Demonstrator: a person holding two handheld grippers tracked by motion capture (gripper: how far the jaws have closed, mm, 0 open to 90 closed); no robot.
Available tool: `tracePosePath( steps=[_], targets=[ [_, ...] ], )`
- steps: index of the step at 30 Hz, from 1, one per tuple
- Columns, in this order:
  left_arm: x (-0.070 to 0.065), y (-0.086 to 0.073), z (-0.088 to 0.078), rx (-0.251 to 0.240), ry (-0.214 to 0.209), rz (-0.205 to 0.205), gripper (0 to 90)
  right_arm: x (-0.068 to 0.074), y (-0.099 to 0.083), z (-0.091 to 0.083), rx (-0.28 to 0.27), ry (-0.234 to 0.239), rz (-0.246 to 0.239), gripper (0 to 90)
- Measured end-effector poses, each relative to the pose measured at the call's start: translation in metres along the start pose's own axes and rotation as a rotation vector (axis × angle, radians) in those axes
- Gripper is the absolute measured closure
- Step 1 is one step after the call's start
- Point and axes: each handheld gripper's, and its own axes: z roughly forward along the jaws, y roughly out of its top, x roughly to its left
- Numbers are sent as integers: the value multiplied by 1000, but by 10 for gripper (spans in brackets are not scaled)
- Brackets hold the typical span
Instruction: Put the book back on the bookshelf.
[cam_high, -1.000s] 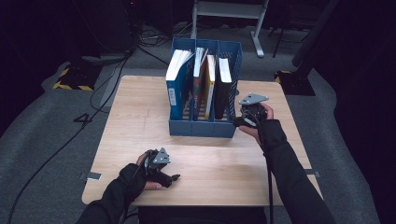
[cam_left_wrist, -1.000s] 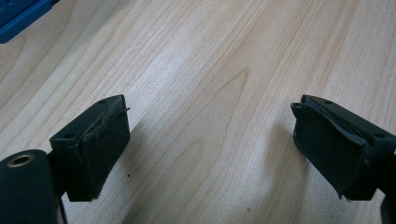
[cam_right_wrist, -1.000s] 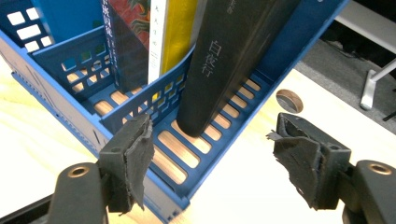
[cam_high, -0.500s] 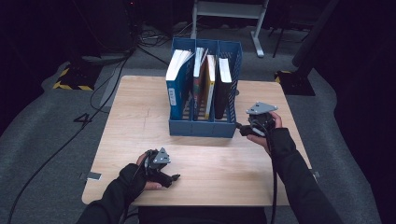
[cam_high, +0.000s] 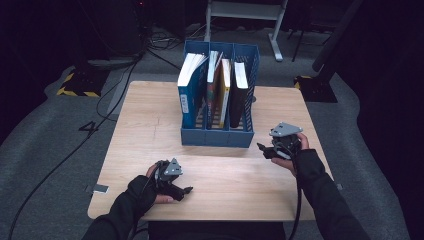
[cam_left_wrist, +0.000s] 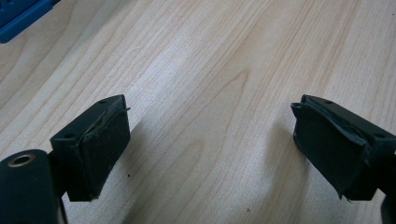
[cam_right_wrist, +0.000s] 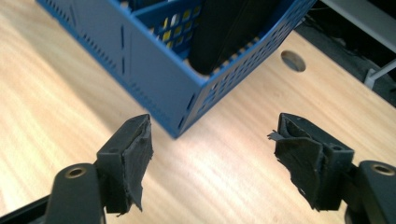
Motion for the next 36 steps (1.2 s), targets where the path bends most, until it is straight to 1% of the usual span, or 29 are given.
tracePosePath(
  steps=[2,3,9,11,13,16,19,20,22,25,28,29,32,33,34,36],
  targets=[
    [0,0,0,0,0,-1,112,1,-7,-2,7,7,-3,280],
    [0,0,0,0,0,-1,112,1,-7,-2,7,7,-3,280],
    [0,0,0,-1,1,-3,112,5,-26,-8,24,14,-8,280],
    [0,0,0,0,1,-3,112,6,-32,-10,34,8,-15,278],
    [0,0,0,-1,1,-3,112,7,-38,-12,37,14,-13,278],
    [0,0,0,0,2,-3,112,9,-46,-15,47,5,-22,278],
    [0,0,0,-1,2,-3,112,11,-55,-17,51,11,-24,277],
    [0,0,0,-1,2,-3,112,11,-55,-17,51,11,-24,277],
    [0,0,0,-1,1,-4,112,11,-62,-19,57,12,-23,277],
    [0,0,0,-1,2,-5,112,12,-72,-21,60,20,-12,276],
    [0,0,0,0,3,-5,112,12,-82,-23,71,17,-15,274],
    [0,0,0,-1,2,-5,113,11,-87,-23,73,18,0,274],
    [0,0,0,-1,3,-5,112,9,-98,-25,73,19,8,274],
    [0,0,0,-1,3,-5,113,9,-103,-26,77,21,18,273],
    [-1,0,0,-1,3,-6,113,8,-107,-27,73,29,16,272],
    [-1,0,0,-1,6,-5,113,5,-116,-29,71,32,30,272]
  ],
)
